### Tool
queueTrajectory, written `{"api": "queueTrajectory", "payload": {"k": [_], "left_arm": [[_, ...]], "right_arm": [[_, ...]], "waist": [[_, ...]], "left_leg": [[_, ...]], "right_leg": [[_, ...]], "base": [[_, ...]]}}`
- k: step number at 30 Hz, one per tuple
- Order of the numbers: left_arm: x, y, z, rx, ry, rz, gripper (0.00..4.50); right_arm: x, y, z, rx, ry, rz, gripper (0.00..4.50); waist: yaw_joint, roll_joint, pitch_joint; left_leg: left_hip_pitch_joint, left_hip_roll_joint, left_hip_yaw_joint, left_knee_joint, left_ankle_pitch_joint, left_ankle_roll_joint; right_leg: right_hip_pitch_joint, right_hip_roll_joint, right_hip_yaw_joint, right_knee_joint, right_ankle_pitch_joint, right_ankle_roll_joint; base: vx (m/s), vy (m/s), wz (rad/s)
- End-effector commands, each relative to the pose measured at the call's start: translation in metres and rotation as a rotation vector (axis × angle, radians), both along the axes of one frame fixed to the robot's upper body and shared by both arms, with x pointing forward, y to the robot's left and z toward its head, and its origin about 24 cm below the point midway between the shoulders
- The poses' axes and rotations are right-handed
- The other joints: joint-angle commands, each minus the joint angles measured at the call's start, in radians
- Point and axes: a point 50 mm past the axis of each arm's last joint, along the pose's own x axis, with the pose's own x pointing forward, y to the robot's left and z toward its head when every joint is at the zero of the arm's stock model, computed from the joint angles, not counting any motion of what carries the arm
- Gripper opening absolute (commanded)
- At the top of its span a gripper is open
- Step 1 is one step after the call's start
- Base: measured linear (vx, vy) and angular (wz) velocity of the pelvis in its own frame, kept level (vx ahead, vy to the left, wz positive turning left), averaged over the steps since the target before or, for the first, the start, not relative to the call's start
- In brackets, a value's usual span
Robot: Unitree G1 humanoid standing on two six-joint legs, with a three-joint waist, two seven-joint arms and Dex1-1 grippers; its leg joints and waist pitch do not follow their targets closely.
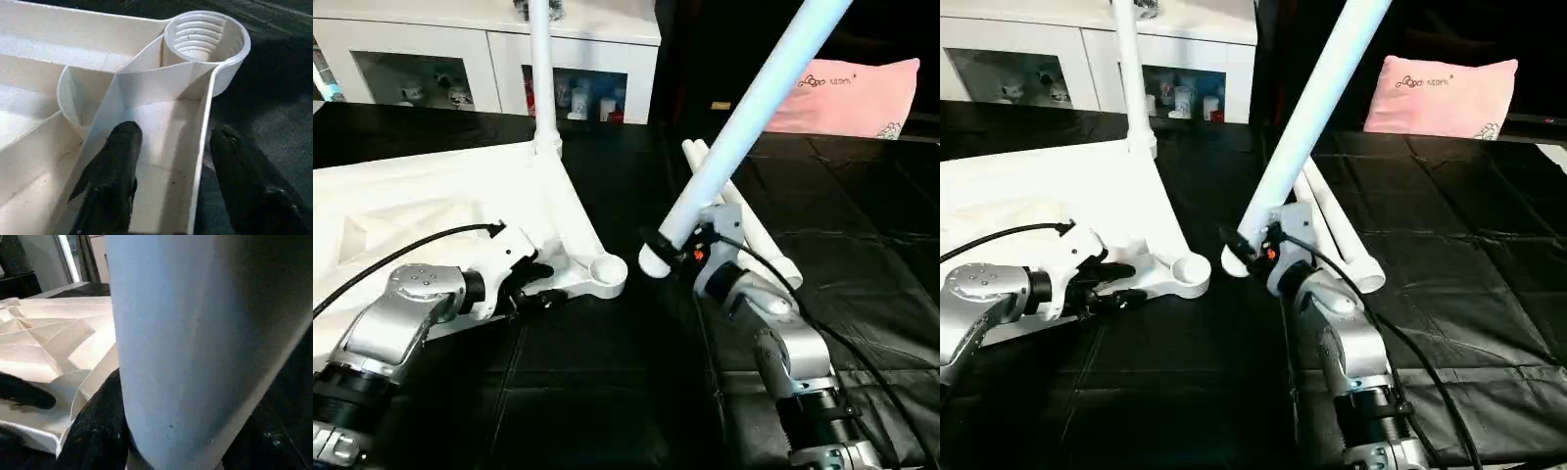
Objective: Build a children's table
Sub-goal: Insert table leg to table base
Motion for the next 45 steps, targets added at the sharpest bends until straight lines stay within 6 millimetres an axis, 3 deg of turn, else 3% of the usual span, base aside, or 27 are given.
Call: {"api": "queueTrajectory", "payload": {"k": [1, 8, 29, 40, 44, 45], "left_arm": [[0.004, -0.001, 0.001, 0.023, -0.007, -0.014, 2.28], [0.005, 0.001, 0.000, 0.028, -0.001, -0.027, 1.73], [0.000, 0.002, -0.003, 0.129, 0.028, -0.143, 0.08], [-0.006, -0.015, -0.004, 0.082, 0.032, -0.300, 0.00], [-0.003, -0.024, -0.006, 0.067, 0.027, -0.326, 0.00], [-0.002, -0.024, -0.006, 0.066, 0.027, -0.326, 0.00]], "right_arm": [[-0.002, -0.001, 0.004, 0.013, -0.004, 0.007, 1.93], [-0.005, 0.001, 0.004, 0.038, -0.009, 0.005, 1.93], [-0.010, 0.006, 0.001, 0.011, -0.016, 0.076, 1.93], [-0.009, 0.008, 0.004, 0.010, -0.034, 0.157, 1.93], [-0.007, 0.013, 0.003, -0.019, -0.039, 0.231, 1.93], [-0.006, 0.014, 0.003, -0.024, -0.038, 0.237, 1.93]], "waist": [[-0.002, 0.031, -0.067], [-0.002, 0.031, -0.064], [-0.001, 0.034, -0.065], [0.000, 0.036, -0.069], [0.004, 0.034, -0.067], [0.004, 0.030, -0.066]], "left_leg": [[0.039, 0.008, -0.002, -0.086, -0.380, -0.092], [0.040, 0.011, -0.005, -0.090, -0.417, -0.098], [0.040, 0.011, -0.006, -0.091, -0.423, -0.099], [0.040, 0.011, -0.002, -0.088, -0.375, -0.090], [0.041, 0.012, -0.001, -0.089, -0.391, -0.087], [0.042, 0.011, -0.001, -0.088, -0.401, -0.087]], "right_leg": [[0.020, -0.036, 0.021, -0.084, -0.205, -0.169], [0.016, -0.039, 0.022, -0.087, -0.253, -0.165], [0.016, -0.041, 0.023, -0.088, -0.256, -0.167], [0.022, -0.038, 0.021, -0.079, -0.157, -0.190], [0.020, -0.040, 0.021, -0.082, -0.188, -0.189], [0.019, -0.041, 0.021, -0.084, -0.215, -0.188]], "base": [[0.000, 0.000, 0.00], [0.000, 0.000, 0.00], [0.000, 0.000, 0.00], [0.000, 0.000, 0.00], [0.000, 0.000, 0.00], [0.000, 0.000, 0.00]]}}
